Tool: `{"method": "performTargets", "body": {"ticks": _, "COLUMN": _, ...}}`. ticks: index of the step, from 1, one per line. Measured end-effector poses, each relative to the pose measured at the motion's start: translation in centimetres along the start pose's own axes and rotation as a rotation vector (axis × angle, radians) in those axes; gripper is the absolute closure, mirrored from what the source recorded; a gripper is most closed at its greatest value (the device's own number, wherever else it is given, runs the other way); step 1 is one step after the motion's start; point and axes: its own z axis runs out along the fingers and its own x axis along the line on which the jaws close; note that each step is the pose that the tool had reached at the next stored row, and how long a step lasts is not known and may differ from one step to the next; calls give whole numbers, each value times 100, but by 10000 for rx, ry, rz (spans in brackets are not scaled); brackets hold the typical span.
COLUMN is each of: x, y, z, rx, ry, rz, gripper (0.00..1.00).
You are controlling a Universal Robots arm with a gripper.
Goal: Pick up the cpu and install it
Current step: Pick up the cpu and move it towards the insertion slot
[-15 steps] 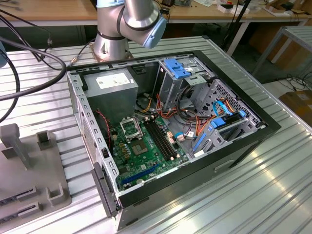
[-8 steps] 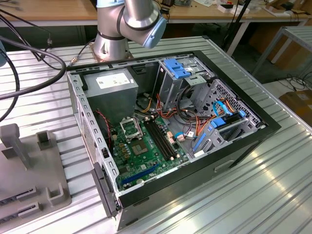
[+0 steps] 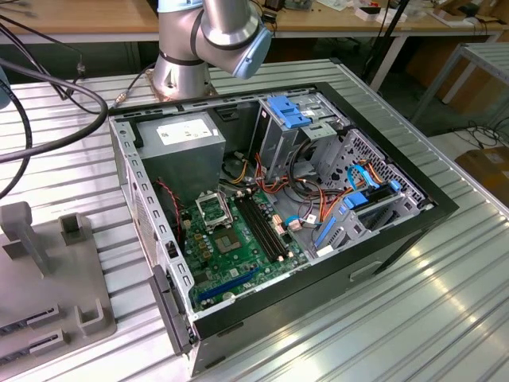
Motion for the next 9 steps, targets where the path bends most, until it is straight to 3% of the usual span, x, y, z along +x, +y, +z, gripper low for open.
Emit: {"method": "performTargets", "body": {"ticks": 9, "x": 0, "y": 0, "z": 1, "rx": 3, "ry": 0, "rz": -1, "gripper": 49}}
